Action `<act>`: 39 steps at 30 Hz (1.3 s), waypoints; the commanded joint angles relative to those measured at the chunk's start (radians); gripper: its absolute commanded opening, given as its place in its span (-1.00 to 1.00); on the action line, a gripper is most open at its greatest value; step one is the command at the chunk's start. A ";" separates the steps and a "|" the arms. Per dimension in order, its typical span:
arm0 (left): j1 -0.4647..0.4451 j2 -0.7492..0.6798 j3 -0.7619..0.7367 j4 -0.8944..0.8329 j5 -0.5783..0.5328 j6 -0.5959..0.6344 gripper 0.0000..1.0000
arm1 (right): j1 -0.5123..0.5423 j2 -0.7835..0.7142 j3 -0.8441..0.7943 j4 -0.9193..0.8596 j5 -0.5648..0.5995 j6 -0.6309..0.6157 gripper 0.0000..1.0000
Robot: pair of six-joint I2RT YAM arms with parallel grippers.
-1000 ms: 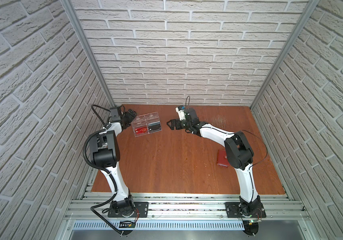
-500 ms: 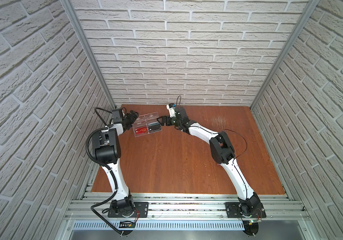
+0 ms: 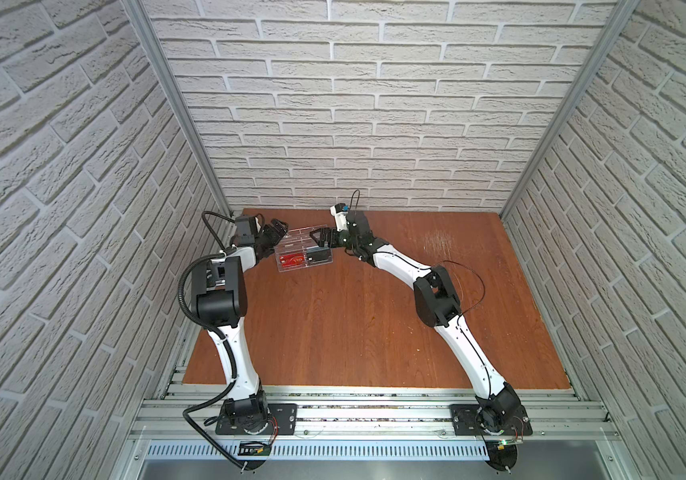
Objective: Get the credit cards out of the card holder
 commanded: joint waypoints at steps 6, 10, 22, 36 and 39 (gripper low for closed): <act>-0.074 -0.016 -0.033 0.053 0.020 -0.010 0.96 | -0.004 -0.101 -0.155 0.027 0.003 -0.009 0.99; -0.109 -0.042 -0.058 0.053 0.011 -0.016 0.96 | -0.011 -0.184 -0.279 0.070 0.002 -0.012 0.99; -0.220 -0.138 -0.187 0.095 -0.025 -0.071 0.97 | -0.026 -0.431 -0.617 0.122 0.013 -0.031 0.99; -0.295 -0.206 -0.301 0.112 -0.048 -0.118 0.96 | -0.038 -0.626 -0.899 0.058 0.069 -0.081 0.99; -0.304 -0.219 -0.314 0.113 -0.049 -0.121 0.96 | -0.045 -0.648 -0.938 0.059 0.071 -0.086 0.99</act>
